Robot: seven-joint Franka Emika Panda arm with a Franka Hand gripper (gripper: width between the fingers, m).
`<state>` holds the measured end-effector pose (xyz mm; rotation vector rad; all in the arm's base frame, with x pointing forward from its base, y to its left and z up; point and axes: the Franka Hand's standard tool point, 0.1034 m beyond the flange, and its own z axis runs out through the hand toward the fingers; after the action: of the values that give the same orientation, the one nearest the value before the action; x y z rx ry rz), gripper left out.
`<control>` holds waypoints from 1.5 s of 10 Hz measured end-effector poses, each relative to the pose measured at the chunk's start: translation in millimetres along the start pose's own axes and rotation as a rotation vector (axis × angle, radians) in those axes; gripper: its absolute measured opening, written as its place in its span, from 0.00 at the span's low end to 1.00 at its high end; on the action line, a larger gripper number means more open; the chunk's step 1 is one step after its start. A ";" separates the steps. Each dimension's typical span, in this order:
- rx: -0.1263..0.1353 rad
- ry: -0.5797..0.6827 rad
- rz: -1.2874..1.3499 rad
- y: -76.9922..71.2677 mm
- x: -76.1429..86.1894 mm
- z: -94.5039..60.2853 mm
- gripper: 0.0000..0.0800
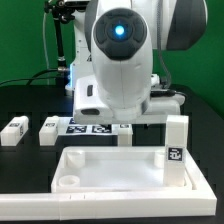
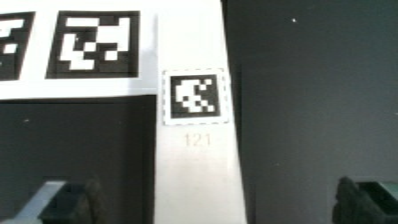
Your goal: Assemble desk
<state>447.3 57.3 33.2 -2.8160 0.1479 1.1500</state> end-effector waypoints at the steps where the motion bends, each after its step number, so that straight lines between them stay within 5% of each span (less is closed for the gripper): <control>1: 0.000 0.005 0.000 0.2 0.1 -0.3 0.81; 6: 0.021 -0.098 0.054 16.2 1.6 25.4 0.81; 15: 0.034 -0.121 0.097 10.1 3.9 28.5 0.80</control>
Offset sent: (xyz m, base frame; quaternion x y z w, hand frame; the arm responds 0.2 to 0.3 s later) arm -0.0091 -0.0060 -0.0194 0.0341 -0.0567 0.0202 0.9976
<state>429.1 50.6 9.7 -2.7278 0.2946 1.3212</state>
